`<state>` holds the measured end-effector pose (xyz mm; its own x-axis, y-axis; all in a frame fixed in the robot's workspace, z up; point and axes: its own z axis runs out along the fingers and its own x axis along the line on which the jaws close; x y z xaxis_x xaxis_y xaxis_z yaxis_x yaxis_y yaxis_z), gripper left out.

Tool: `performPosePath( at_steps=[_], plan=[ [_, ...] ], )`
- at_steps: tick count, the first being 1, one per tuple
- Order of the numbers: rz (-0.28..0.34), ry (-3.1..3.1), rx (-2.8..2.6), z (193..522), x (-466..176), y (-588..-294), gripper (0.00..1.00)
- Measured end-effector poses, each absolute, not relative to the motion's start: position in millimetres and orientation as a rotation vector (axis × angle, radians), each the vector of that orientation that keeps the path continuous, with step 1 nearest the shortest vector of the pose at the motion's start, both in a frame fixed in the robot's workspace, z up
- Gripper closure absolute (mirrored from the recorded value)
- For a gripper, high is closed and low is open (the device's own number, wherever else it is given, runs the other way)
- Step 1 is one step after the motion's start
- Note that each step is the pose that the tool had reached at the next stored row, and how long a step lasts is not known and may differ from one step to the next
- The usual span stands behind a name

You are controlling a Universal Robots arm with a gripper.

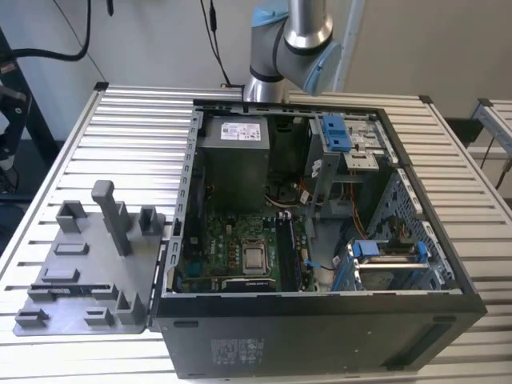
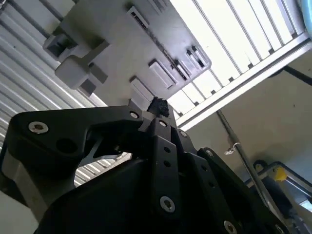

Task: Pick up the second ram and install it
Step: 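Pick up the second ram and move it above second insertion slot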

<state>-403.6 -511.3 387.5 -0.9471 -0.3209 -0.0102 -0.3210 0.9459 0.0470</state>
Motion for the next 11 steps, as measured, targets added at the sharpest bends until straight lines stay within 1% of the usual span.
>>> performPosePath(
  at_steps=[11],
  plan=[
    [0.075,3.048,-0.762,387.5,-404.3,-510.9,0.89]
  ],
)
